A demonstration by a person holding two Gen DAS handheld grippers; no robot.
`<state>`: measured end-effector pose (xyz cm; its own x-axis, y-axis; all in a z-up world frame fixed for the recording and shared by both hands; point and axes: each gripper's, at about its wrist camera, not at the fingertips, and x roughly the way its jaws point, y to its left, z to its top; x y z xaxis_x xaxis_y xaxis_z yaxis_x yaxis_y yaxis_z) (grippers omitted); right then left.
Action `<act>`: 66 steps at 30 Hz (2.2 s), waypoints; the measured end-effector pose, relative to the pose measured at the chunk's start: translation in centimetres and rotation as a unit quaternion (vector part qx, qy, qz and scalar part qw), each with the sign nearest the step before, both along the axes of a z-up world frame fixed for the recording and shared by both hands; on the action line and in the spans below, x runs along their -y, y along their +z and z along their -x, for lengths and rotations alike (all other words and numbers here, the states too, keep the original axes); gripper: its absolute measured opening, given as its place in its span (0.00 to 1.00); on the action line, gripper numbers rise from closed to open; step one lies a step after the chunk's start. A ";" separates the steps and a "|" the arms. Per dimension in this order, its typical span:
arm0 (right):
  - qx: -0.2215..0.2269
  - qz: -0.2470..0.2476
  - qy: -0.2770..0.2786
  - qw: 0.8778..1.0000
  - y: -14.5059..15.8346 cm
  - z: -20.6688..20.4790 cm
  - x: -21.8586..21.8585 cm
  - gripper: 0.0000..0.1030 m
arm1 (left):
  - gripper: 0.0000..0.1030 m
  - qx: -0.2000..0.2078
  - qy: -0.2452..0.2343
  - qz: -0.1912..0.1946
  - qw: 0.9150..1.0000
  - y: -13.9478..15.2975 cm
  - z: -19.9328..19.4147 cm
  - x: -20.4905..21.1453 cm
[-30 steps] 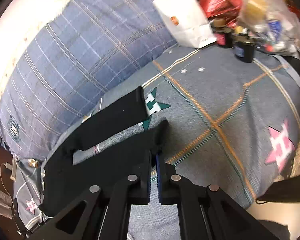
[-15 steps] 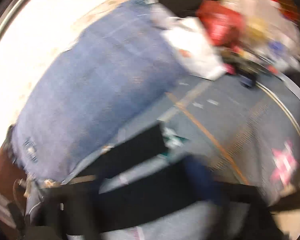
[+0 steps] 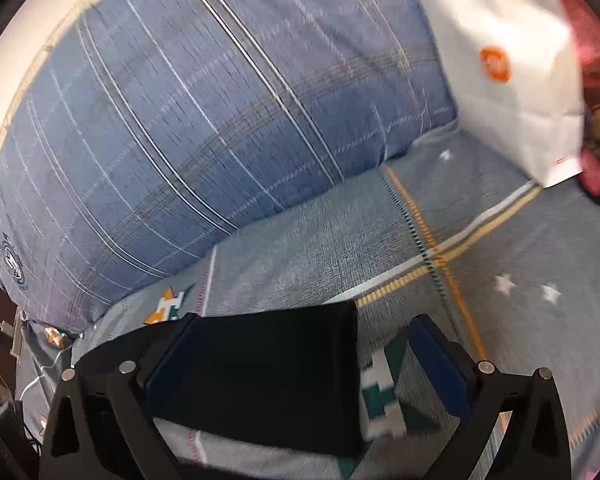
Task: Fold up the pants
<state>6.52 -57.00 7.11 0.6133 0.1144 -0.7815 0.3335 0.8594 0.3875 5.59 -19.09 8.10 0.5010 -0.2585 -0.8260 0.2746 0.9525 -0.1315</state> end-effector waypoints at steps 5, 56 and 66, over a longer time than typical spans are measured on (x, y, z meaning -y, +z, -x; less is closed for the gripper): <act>-0.057 0.007 0.008 0.998 -2.9 -1.5 -0.7 0.91 | 0.80 -0.022 0.000 0.004 1.000 -0.1 0.0 -1.1; 0.166 0.071 0.140 0.974 4.3 13.6 -5.9 0.08 | 0.07 -0.213 0.144 0.220 0.941 3.0 -7.6 2.7; 0.083 -0.050 0.084 0.992 0.2 15.3 -2.6 0.15 | 0.07 -0.147 0.094 0.180 0.968 0.2 5.3 2.4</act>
